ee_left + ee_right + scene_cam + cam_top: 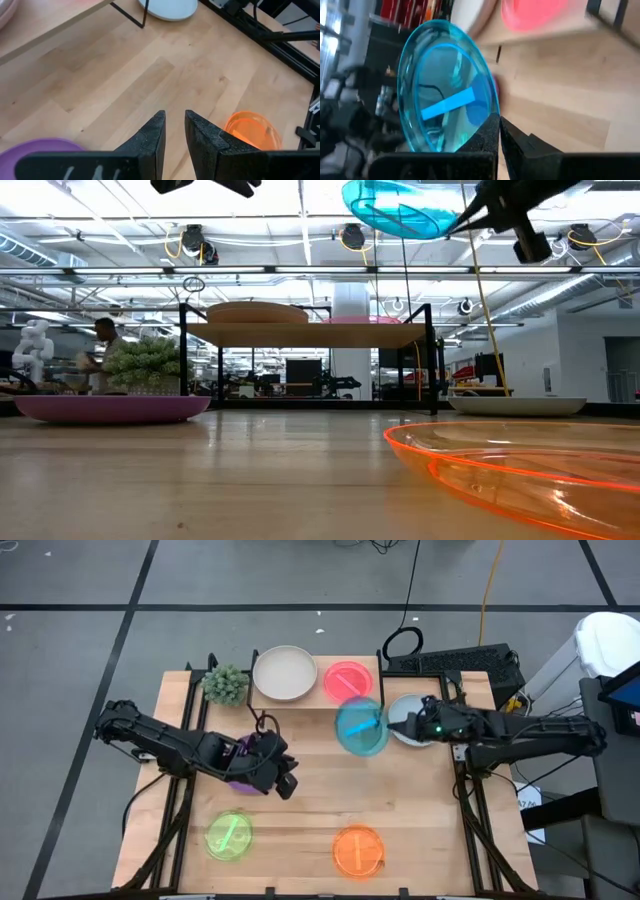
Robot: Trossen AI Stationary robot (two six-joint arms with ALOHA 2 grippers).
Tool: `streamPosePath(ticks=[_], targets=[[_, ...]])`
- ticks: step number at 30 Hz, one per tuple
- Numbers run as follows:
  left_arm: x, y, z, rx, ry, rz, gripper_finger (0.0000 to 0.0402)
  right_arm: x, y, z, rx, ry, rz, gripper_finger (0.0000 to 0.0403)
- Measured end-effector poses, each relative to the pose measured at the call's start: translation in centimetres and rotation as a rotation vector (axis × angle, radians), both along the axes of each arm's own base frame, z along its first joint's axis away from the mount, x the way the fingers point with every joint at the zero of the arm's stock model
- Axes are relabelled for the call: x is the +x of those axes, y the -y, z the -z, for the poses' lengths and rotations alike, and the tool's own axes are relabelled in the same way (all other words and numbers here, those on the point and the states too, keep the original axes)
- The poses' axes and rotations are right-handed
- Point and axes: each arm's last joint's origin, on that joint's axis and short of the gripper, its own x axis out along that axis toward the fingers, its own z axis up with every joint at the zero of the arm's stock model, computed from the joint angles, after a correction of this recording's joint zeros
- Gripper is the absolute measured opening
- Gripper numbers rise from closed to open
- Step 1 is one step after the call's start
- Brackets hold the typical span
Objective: Place and stack plates onto a shelf
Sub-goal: Stack the small blue plate on top of the small pink plate on the shelf
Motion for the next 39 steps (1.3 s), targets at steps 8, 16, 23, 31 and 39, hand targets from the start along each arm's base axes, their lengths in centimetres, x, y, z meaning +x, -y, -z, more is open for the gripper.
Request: streamPosePath(ticks=[8, 16, 23, 31, 39], targets=[[0.0, 0.0, 0.0, 0.034, -0.008, 0.036, 0.0076, 0.1, 1.5, -3.1, -0.015, -0.002, 0.109, 0.0000], [0.0, 0.0, -0.1, 0.074, -0.019, 0.061, 0.0076, 1.2, 3.5, -5.4, -0.080, -0.083, 0.168, 0.0000], [0.2, -0.8, -0.1, 0.095, -0.014, 0.013, 0.0076, 2.5, 6.6, -6.2, -0.093, -0.122, 0.202, 0.0000], [0.2, -1.5, 0.0, 0.105, -0.037, -0.005, 0.0076, 4.3, 10.7, -6.8, -0.129, -0.168, 0.168, 0.0000], [-0.1, -1.8, 0.4, 0.103, -0.086, -0.030, 0.0076, 4.7, 14.3, -6.9, -0.138, -0.195, 0.131, 0.0000]])
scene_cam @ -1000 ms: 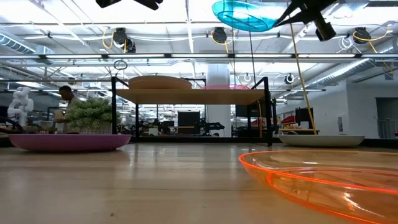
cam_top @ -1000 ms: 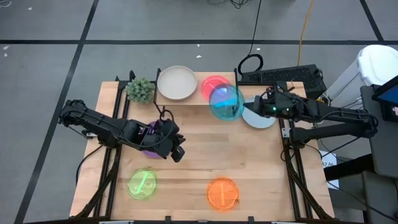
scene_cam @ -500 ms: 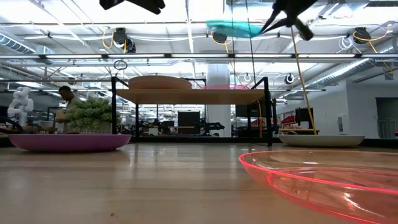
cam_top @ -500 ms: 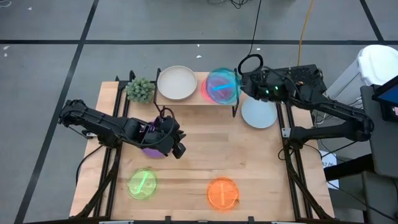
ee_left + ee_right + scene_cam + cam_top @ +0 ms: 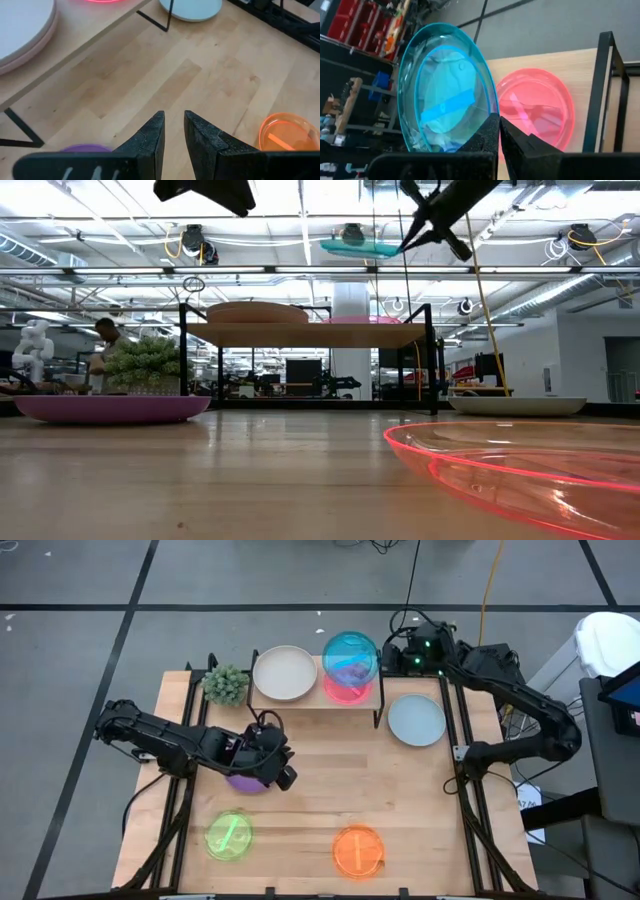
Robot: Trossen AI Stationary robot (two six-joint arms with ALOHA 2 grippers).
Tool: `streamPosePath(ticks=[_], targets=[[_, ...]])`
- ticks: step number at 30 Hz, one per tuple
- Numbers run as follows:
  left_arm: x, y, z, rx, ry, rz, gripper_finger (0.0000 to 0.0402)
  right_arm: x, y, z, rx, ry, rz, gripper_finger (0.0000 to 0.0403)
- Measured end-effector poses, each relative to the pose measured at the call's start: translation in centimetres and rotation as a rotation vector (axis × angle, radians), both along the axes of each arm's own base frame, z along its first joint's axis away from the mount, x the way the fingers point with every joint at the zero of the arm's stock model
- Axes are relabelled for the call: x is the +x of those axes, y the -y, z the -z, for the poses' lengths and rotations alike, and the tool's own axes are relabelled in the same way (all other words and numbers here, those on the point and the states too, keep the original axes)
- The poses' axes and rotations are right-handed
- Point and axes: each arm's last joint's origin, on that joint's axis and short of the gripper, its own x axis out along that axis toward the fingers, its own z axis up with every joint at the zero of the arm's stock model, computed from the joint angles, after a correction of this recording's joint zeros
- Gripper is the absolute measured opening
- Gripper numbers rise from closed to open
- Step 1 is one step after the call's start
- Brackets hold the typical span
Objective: Place and stack plates onto a shelf
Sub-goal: Stack the small blue plate on top of the small pink plate on the shelf
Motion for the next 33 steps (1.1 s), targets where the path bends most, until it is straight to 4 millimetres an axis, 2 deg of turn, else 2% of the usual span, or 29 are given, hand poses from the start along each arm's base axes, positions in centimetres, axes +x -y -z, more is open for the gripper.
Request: streamPosePath(ticks=[6, 16, 21, 33], targets=[[-0.1, -0.1, 0.1, -0.008, -0.008, -0.019, 0.0076, 0.1, 2.0, 1.5, 0.030, -0.061, -0.028, 0.0000], [0.1, -1.0, 0.1, 0.000, -0.017, -0.041, 0.0076, 1.6, 4.7, 4.6, 0.075, -0.144, -0.090, 0.0000], [0.1, -1.0, 0.1, -0.002, -0.016, -0.043, 0.0076, 2.2, 5.1, 5.6, 0.094, -0.165, -0.119, 0.0000], [0.1, -1.2, 0.1, 0.001, -0.017, -0.046, 0.0076, 1.6, 5.5, 5.8, 0.085, -0.207, -0.127, 0.0000]])
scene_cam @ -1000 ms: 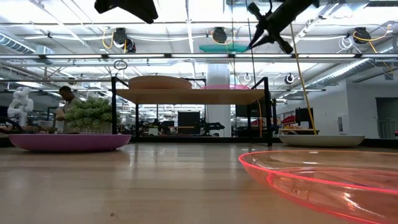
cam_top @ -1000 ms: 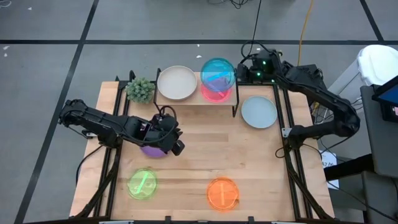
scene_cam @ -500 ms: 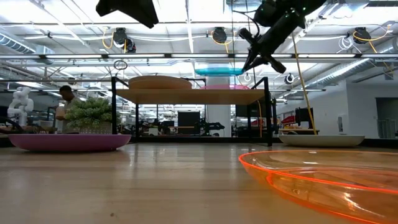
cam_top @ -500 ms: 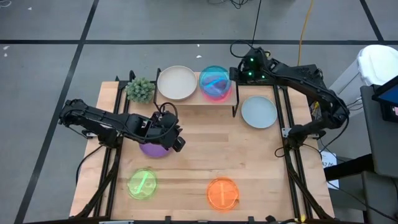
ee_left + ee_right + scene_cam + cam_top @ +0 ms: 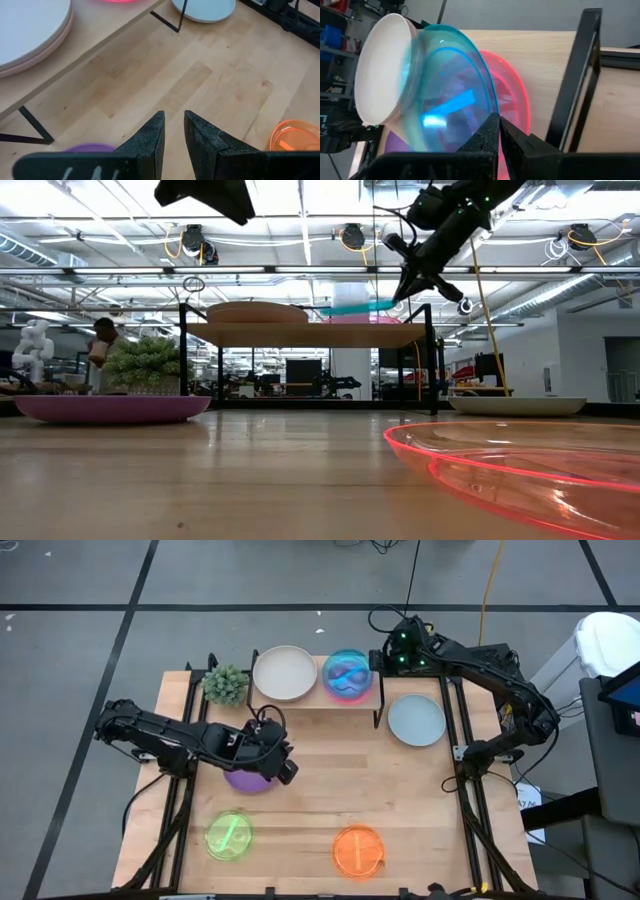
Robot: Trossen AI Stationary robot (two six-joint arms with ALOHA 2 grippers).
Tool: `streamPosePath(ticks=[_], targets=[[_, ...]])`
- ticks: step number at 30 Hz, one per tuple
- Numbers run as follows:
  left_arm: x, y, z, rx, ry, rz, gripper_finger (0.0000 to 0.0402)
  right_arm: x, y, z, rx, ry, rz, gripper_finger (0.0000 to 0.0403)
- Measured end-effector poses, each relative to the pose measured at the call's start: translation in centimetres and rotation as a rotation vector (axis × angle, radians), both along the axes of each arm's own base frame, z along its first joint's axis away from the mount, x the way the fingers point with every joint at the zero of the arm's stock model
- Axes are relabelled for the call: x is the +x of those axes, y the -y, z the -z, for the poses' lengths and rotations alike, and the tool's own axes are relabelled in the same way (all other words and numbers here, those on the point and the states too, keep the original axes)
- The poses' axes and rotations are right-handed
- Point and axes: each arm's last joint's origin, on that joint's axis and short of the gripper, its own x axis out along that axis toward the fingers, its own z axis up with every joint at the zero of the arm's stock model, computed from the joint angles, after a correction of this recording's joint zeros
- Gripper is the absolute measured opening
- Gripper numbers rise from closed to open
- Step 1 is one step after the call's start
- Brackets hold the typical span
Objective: Place and stack plates onto a shelf
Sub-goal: Stack the small blue plate on top of the small pink plate on the shelf
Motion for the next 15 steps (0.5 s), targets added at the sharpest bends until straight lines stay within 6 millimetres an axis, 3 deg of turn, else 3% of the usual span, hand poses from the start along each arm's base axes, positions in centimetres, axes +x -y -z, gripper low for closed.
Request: streamPosePath(ticks=[15], targets=[[0.12, -0.57, -0.01, 0.009, -0.005, -0.009, 0.0076, -0.24, -0.20, 0.32, 0.002, -0.050, -0.018, 0.0000]])
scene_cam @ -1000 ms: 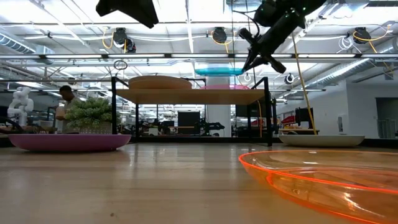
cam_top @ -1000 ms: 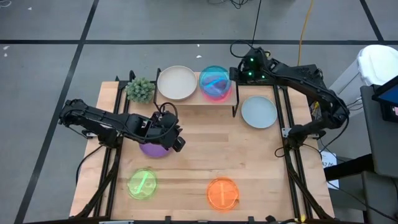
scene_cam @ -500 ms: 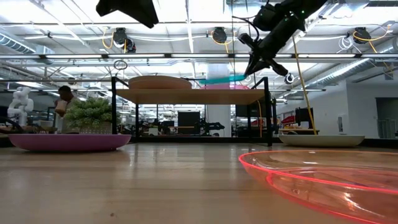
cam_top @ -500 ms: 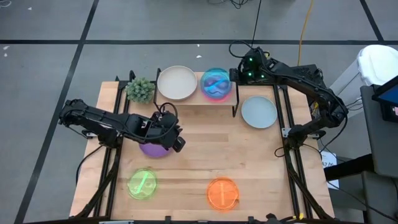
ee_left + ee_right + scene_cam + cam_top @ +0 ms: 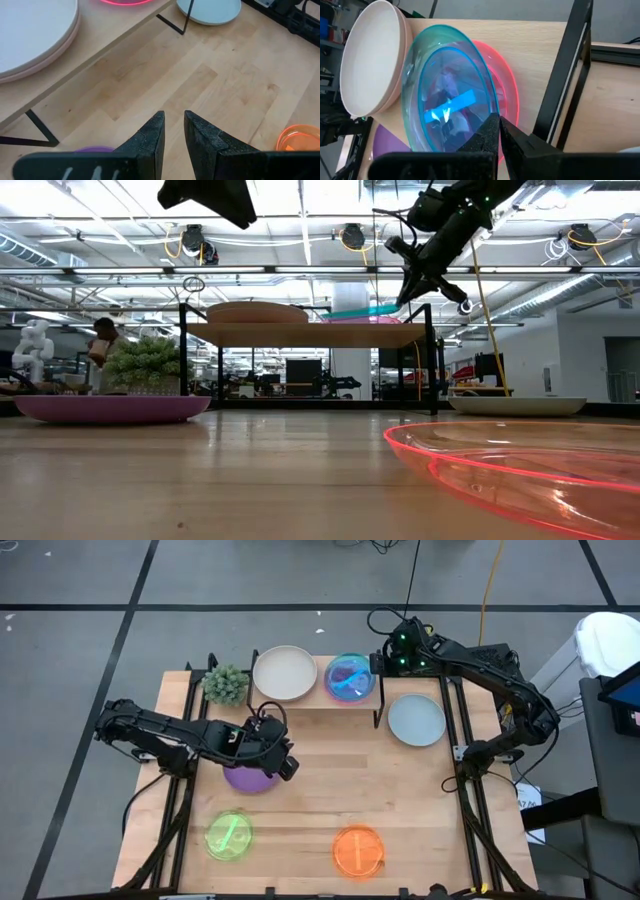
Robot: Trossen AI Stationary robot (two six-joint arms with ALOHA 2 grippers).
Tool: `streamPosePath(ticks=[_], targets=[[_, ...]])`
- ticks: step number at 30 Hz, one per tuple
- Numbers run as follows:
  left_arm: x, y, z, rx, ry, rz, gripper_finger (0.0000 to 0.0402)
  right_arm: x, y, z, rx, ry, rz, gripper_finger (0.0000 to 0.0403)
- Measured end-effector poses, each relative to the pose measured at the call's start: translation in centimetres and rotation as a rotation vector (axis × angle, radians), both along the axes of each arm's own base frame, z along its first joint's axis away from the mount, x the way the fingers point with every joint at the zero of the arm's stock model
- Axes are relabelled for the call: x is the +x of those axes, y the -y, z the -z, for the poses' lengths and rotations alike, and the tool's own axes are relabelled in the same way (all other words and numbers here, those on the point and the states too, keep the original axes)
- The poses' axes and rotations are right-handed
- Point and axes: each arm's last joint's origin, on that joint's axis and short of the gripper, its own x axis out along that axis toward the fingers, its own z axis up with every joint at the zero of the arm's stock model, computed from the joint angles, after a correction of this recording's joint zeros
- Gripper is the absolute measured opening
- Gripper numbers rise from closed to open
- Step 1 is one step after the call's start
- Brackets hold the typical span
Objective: Place and stack plates onto a shelf
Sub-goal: Stack the small blue plate on top of the small pink plate on the shelf
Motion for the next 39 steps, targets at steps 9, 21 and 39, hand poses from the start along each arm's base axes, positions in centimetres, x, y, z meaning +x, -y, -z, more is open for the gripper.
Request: streamPosePath(ticks=[9, 21, 39], targets=[[0.00, 0.01, 0.00, -0.001, 0.001, -0.001, 0.0076, 0.00, 0.07, 0.16, -0.007, -0.003, 0.017, 0.0000], [0.00, 0.01, 0.00, 0.007, -0.006, 0.010, 0.0076, 0.14, -0.03, 0.15, -0.025, -0.013, 0.026, 0.0000], [0.00, 0.01, 0.00, 0.008, -0.006, 0.010, 0.0076, 0.54, -0.38, 0.11, -0.047, -0.023, 0.022, 0.0000]])
